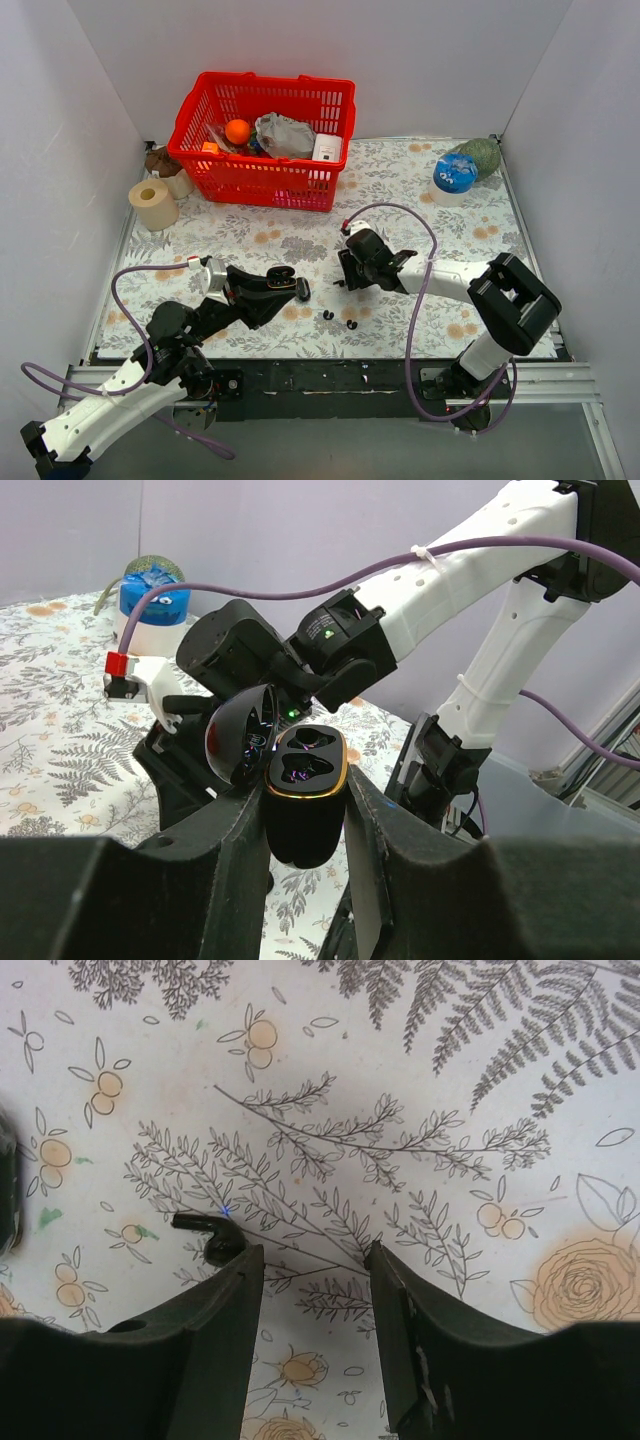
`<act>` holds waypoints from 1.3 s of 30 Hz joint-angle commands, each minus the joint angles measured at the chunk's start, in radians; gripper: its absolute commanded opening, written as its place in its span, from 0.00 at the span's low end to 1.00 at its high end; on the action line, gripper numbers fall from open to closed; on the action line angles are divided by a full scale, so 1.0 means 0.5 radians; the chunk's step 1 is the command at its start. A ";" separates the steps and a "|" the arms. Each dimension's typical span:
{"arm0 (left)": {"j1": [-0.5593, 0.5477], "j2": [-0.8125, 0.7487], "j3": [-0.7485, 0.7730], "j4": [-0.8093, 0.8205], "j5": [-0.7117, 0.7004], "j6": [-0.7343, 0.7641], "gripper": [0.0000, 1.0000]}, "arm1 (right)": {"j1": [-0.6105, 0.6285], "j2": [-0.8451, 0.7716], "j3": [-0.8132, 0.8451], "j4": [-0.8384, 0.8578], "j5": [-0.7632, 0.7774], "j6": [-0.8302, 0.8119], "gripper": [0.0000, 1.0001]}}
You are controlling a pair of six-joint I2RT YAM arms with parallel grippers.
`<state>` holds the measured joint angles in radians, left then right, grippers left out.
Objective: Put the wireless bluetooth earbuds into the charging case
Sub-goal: Pick up the earbud from the center of the board.
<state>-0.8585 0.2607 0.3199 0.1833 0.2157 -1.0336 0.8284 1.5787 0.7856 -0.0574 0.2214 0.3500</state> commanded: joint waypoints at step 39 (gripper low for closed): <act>0.008 0.034 0.001 -0.035 -0.017 -0.004 0.00 | 0.077 0.159 0.055 -0.045 0.143 -0.249 0.01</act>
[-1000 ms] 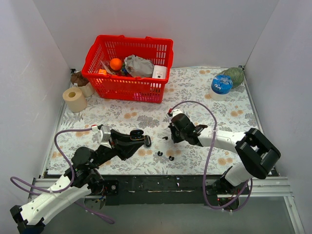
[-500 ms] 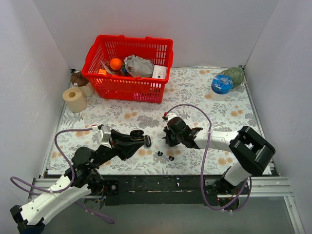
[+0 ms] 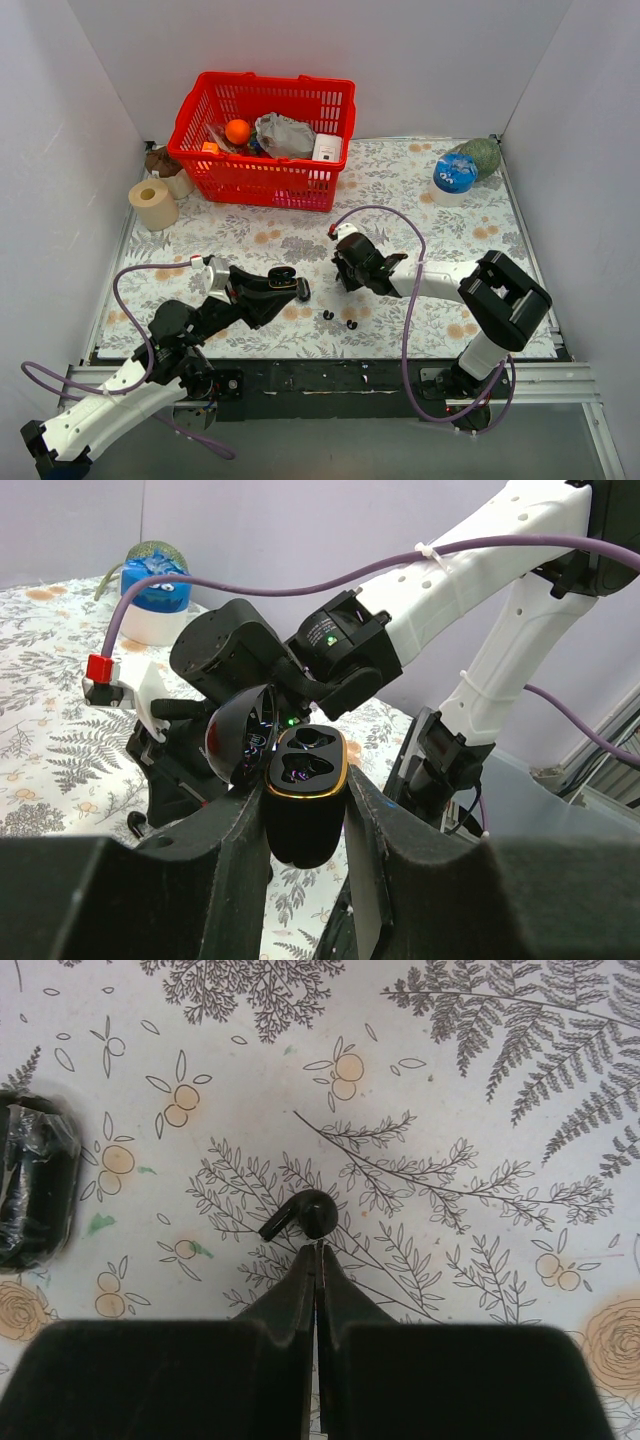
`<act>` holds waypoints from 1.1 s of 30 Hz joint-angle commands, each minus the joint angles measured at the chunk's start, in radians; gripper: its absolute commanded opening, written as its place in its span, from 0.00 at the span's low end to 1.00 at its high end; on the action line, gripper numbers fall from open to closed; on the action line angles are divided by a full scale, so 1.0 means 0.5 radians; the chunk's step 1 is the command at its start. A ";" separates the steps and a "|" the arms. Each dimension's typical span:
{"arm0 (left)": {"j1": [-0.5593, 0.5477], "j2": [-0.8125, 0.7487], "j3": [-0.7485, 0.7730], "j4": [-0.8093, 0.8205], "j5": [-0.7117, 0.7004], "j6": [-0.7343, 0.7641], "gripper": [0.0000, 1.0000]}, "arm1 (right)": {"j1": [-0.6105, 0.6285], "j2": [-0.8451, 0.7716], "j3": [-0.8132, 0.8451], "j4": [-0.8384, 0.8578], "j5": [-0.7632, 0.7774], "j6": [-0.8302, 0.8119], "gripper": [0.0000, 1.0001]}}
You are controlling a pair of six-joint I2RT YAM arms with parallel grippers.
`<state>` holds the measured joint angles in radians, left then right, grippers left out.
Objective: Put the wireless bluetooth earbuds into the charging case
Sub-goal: Pick up the earbud from the center of the board.
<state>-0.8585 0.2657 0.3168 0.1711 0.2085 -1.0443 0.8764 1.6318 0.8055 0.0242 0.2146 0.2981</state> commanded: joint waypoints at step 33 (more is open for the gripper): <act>0.008 -0.010 -0.011 0.001 0.025 -0.016 0.00 | -0.050 0.130 0.088 -0.174 -0.104 -0.182 0.01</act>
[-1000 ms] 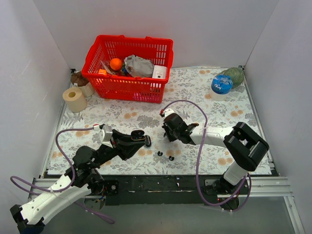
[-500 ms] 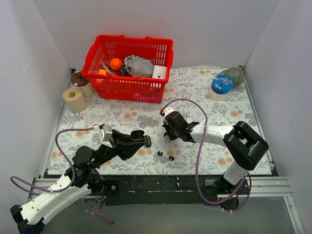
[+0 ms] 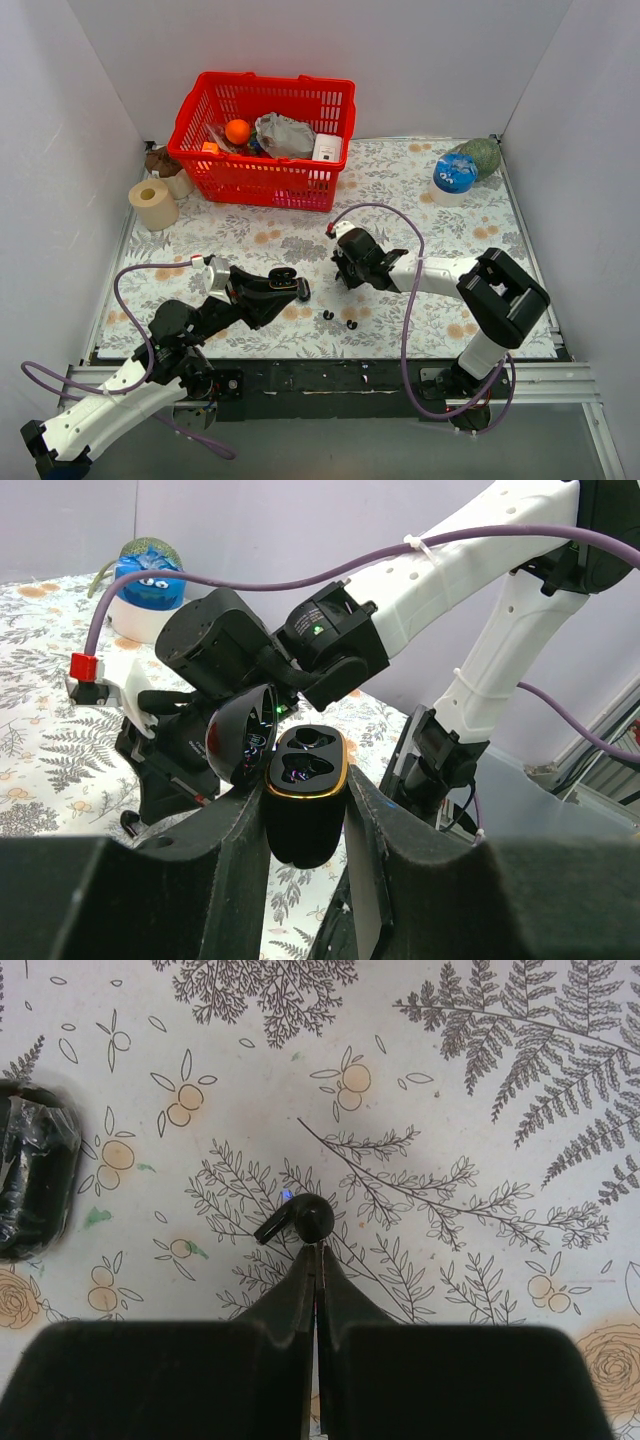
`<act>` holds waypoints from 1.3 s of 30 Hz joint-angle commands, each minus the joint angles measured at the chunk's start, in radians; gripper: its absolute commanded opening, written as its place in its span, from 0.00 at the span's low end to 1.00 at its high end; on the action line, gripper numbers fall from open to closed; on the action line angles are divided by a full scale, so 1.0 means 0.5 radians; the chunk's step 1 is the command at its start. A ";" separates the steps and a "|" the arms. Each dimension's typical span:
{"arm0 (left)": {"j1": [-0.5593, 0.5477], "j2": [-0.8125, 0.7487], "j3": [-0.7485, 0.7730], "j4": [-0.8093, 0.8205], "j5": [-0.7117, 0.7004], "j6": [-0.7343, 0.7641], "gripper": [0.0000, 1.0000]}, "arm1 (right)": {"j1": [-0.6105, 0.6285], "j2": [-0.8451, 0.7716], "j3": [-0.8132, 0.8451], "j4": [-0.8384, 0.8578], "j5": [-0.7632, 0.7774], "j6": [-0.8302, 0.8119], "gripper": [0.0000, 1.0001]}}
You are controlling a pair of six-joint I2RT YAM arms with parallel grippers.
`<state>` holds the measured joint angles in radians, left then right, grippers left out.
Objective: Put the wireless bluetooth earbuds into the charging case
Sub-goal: Pick up the earbud from the center of the board.
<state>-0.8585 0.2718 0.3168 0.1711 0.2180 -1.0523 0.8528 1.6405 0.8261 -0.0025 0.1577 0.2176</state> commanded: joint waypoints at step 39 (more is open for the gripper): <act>0.008 -0.037 0.014 -0.020 -0.016 -0.006 0.00 | -0.024 0.416 0.775 -0.793 0.105 0.721 0.55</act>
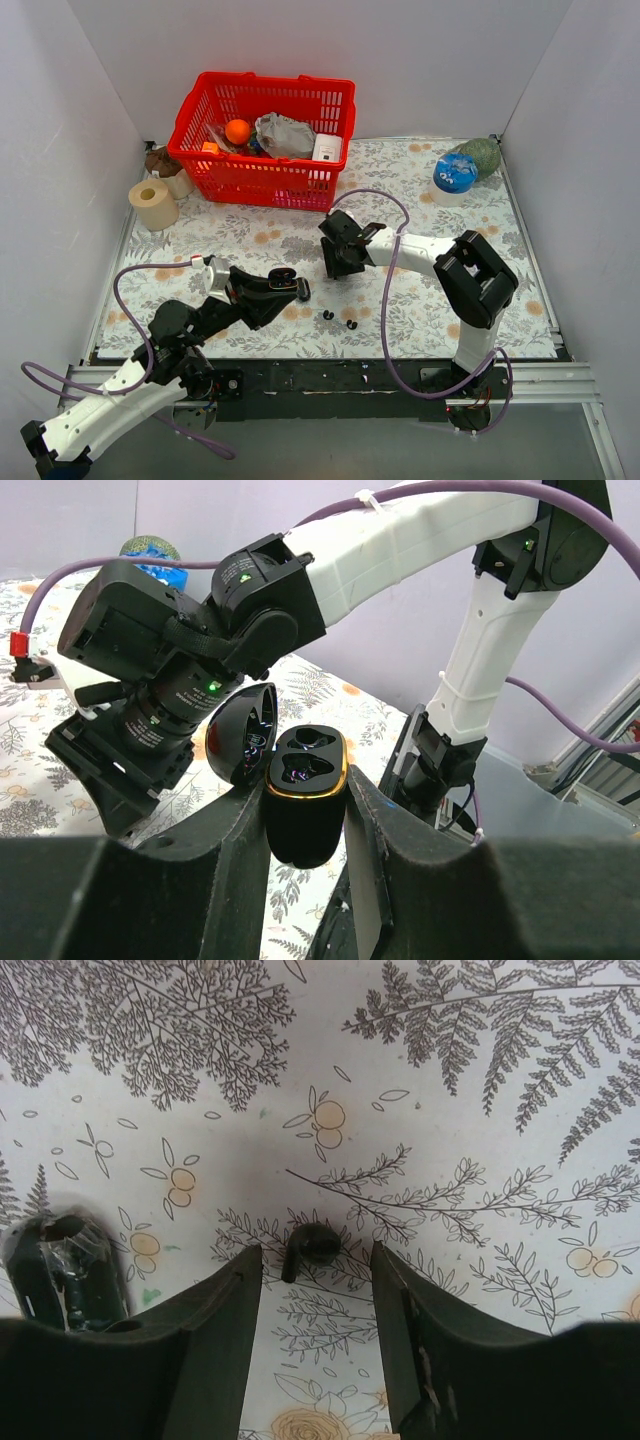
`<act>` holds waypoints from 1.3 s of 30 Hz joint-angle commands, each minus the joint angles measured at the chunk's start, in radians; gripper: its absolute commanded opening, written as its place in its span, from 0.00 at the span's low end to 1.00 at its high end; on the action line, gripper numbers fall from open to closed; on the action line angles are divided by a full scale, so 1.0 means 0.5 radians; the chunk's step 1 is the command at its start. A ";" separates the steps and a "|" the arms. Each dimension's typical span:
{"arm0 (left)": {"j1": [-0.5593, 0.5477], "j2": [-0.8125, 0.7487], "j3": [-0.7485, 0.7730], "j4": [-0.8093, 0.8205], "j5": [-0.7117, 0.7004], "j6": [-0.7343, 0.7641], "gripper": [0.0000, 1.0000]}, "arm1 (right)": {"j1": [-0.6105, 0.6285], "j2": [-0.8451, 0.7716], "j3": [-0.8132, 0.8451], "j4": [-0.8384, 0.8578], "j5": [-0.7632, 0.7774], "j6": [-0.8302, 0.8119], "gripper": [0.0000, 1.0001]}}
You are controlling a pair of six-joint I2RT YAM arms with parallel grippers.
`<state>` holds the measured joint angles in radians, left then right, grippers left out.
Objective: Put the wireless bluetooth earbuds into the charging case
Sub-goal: Pick up the earbud from the center of the board.
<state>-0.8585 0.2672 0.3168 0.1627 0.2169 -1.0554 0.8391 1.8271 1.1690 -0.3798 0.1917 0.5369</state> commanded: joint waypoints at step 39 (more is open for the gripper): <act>0.008 -0.044 0.017 -0.006 -0.001 -0.022 0.00 | 0.055 -0.070 -0.132 0.041 -0.012 0.083 0.01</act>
<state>-0.8585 0.2420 0.3168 0.1577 0.2176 -1.0637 0.8532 1.8305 1.1454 -0.3145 0.1940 0.5797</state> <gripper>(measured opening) 0.300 0.280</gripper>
